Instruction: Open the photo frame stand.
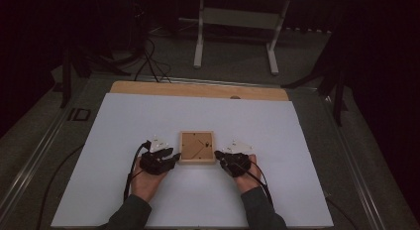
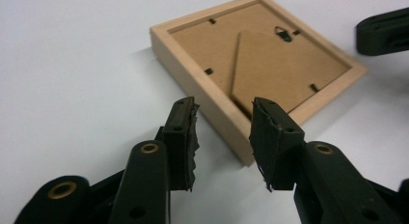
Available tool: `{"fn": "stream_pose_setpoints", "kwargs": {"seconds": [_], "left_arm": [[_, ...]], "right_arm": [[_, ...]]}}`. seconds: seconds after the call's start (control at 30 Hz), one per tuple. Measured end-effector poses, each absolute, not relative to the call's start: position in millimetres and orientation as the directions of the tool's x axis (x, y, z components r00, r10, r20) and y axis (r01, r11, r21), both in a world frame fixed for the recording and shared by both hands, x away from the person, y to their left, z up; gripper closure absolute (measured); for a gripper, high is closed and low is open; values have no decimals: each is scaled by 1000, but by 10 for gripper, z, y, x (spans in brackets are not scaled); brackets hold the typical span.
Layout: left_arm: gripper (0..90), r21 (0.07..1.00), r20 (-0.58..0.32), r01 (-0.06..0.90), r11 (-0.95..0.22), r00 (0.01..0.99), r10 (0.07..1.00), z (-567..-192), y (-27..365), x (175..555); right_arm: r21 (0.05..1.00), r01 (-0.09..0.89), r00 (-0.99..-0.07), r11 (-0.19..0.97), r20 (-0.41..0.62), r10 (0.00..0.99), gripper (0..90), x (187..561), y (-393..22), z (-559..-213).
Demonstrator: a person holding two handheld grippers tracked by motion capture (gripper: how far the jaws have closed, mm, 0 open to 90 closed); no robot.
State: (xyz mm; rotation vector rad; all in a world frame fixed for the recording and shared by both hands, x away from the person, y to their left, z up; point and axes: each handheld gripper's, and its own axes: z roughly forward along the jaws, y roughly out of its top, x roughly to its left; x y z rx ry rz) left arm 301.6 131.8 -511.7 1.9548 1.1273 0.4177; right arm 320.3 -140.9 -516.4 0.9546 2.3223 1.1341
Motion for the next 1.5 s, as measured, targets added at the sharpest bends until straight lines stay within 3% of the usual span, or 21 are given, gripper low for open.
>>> {"fn": "stream_pose_setpoints", "kwargs": {"seconds": [0.9,1.5], "left_arm": [[574,779,-88,542,-316,593,801,-5040,1064,3097],[512,753,-18,528,-392,612,790,-5089,860,3195]], "right_arm": [[806,391,-730,445,-22,683,890,3171,-1365,-5190],[811,400,-727,427,-3,687,892,3172,-1366,-5202]]}}
